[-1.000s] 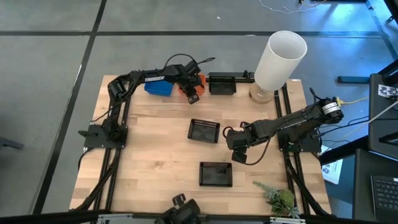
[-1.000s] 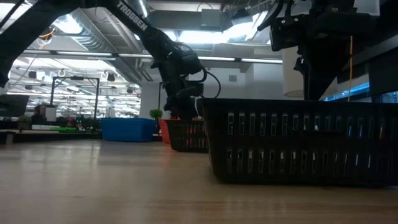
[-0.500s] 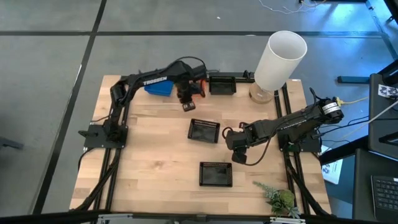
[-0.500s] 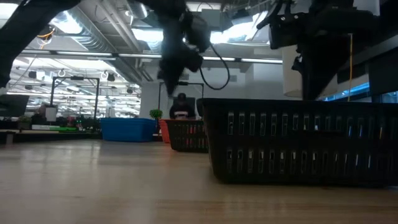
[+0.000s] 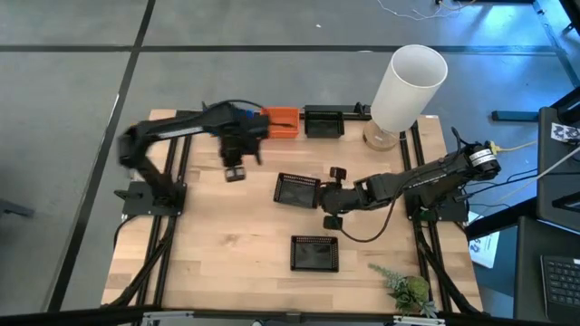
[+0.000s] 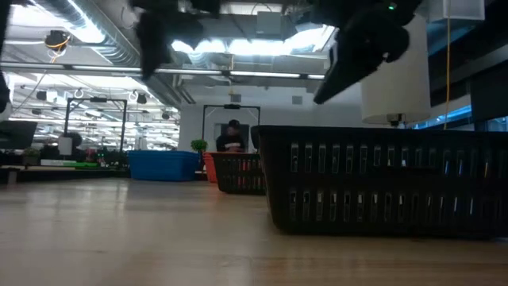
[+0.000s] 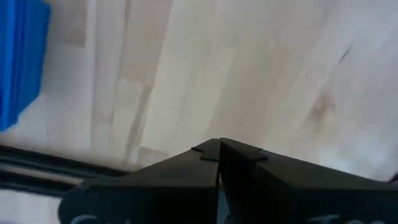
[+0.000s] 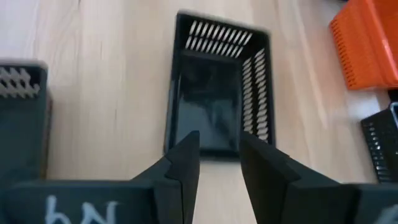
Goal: Stack baskets by color
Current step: Stack the middle black bin on the top black bin
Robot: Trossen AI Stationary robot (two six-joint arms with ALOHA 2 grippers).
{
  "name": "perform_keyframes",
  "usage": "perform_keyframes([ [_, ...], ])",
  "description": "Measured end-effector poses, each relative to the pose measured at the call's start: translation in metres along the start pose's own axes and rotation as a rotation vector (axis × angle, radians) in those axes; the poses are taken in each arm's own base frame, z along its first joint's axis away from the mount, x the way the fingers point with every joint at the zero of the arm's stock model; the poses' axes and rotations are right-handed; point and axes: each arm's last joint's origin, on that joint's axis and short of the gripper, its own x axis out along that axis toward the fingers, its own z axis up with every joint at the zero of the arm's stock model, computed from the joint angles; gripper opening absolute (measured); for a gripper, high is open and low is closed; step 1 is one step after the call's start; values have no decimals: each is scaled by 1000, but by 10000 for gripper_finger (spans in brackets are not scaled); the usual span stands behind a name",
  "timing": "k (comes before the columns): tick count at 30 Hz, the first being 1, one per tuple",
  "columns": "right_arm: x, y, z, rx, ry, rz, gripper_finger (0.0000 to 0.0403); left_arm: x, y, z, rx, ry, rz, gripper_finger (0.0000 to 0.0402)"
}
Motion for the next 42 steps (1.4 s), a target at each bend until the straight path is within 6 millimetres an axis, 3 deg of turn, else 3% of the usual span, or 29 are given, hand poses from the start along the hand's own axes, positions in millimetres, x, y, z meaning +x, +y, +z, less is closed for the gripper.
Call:
perform_keyframes([
  [8, 18, -46, 13, 127, -49, 69, 113, 8, -5, -99, -171, -362, -41, 0],
  [13, 24, -79, 32, 147, -44, 87, 113, 14, -8, -143, -243, -553, -36, 0],
  [18, 38, -98, 61, 71, 71, 92, 113, 21, -6, -170, -295, -687, -25, 0],
  [23, 62, -103, 70, -26, 257, 152, 127, 23, -4, -183, -287, -792, -37, 0],
  [30, 99, -97, 68, -48, 355, 200, 213, 30, -2, -188, -188, -857, 23, 0],
  [35, 107, -95, 65, -49, 373, 202, 253, 42, -3, -183, -150, -917, 24, 0],
  [42, 114, -97, 62, -38, 356, 195, 247, 46, -5, -179, -118, -941, -14, 0],
])
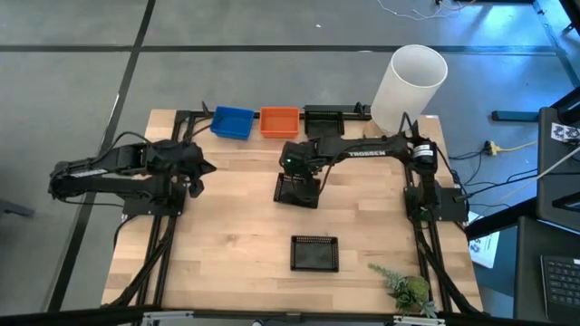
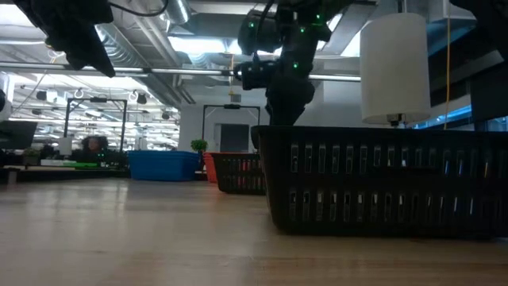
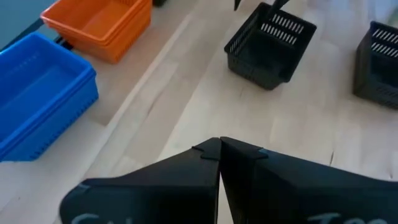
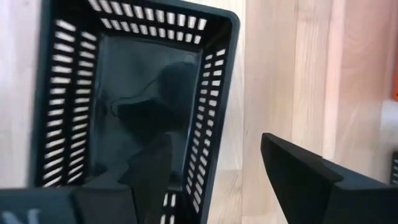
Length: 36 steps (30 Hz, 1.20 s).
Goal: Stack baskets by color
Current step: Stack the middle black bin on the top black bin
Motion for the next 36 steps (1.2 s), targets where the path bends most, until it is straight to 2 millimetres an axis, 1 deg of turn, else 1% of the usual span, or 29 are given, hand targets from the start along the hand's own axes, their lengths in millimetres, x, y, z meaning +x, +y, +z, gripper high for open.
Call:
perform_keyframes([
  [7, 20, -6, -14, 27, 17, -5, 233, -1, 0, 1, -2, -17, -4, 0],
  [12, 33, -7, -22, 30, 9, -8, 232, 0, 0, 1, -2, -16, -4, 0],
  [20, 43, -4, -34, 53, 46, -2, 231, 0, 0, 1, -1, -15, -4, 0],
  [22, 45, -3, -36, 56, 52, -1, 223, 0, 0, 1, -1, -15, -4, 0],
  [25, 46, -3, -36, 57, 54, -1, 198, 0, 0, 1, -1, -14, -4, 0],
  [29, 41, -5, -30, 54, 25, -6, 167, 0, 0, 1, -1, -14, -4, 0],
  [32, 36, -6, -24, 33, -1, -10, 158, 0, 0, 1, -1, -14, -4, 0],
  [36, 31, -8, -17, 20, -29, -15, 157, 0, 0, 1, -1, -14, -4, 0],
])
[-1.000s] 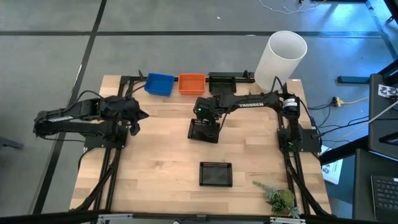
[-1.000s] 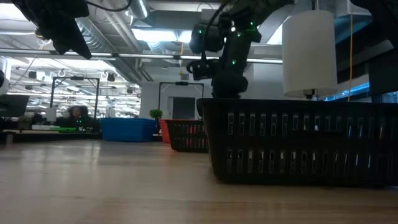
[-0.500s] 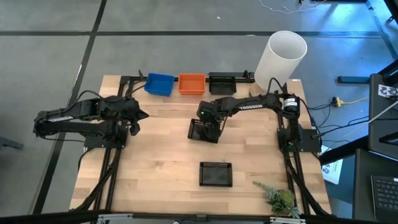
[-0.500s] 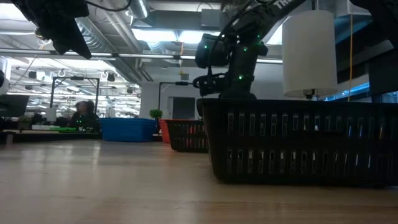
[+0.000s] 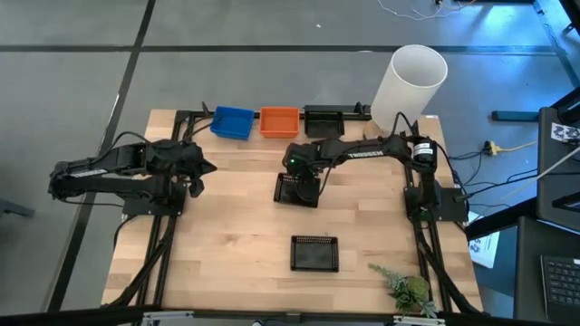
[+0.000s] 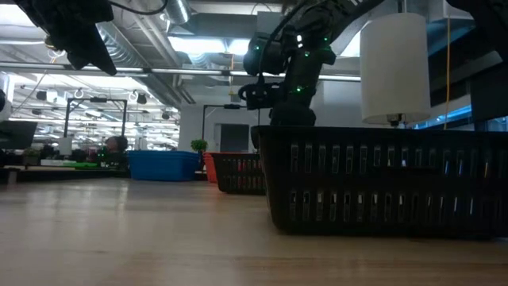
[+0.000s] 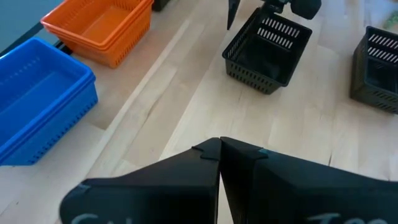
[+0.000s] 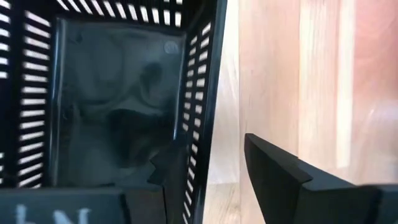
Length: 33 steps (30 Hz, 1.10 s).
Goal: Stack baskets by color
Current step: Stack the middle black bin on the top black bin
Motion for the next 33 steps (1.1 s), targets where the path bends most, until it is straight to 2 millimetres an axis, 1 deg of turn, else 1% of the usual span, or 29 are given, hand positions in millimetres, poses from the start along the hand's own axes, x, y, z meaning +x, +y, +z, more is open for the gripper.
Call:
perform_keyframes([
  [11, -5, -2, 12, -17, -95, -17, 156, 0, 0, 0, 3, 0, 0, 0],
  [17, -22, -5, 31, -41, -171, -32, 156, 0, 0, 0, 3, 0, 0, 0],
  [20, -31, -8, 45, -37, -231, -44, 156, 0, 0, 0, 3, 0, 0, 0],
  [23, -25, -10, 60, -36, -227, -44, 156, 0, 0, 0, 3, 0, 0, 0],
  [25, -20, -12, 70, -40, -178, -37, 156, 0, 0, 0, 3, 2, 0, 0],
  [27, -20, -13, 79, -47, -119, -51, 156, 0, 0, 0, 4, 5, -6, 0],
  [30, -21, -14, 80, -60, 14, -54, 156, 0, 0, -1, 5, 12, -17, 0],
  [33, -29, -14, 81, -53, 61, -23, 156, 0, 0, -1, 5, 14, -16, 0],
])
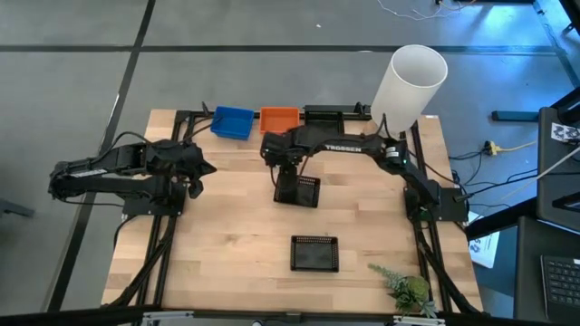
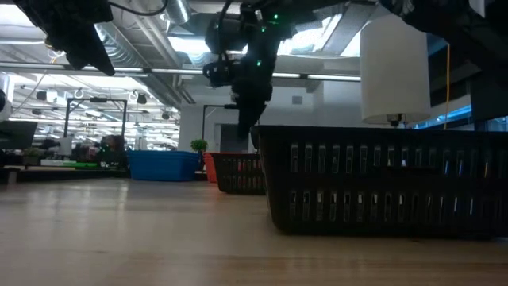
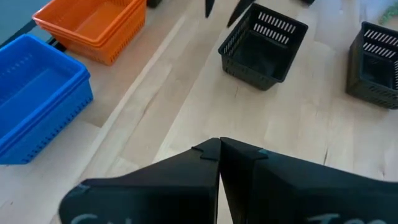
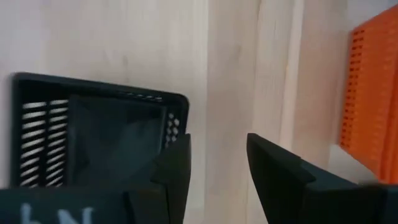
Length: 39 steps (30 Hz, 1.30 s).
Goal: Stack baskets by color
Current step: Stack the middle black bin on the top black bin
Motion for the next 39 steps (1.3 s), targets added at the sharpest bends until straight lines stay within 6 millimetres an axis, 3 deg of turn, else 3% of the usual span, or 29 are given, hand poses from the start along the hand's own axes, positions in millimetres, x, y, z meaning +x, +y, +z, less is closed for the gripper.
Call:
perform_keyframes([
  [4, -7, 2, -2, 12, 2, 58, 156, 0, 0, 0, 0, 0, 0, 0],
  [12, 26, 16, -22, -6, 158, 101, 156, 0, 0, -1, 1, 6, 1, 0],
  [27, 53, 24, -29, -33, 134, 86, 154, 0, 0, -1, 0, 5, 2, 0],
  [31, 52, 24, -29, -34, 135, 80, 121, 0, 0, -1, 0, 5, 2, 0],
  [36, 45, 23, -29, -37, 159, 88, 19, 0, 0, 0, 0, 5, 2, 0],
  [39, 30, 20, -28, -61, 201, 98, 8, 0, 0, 0, 0, 4, 2, 0],
])
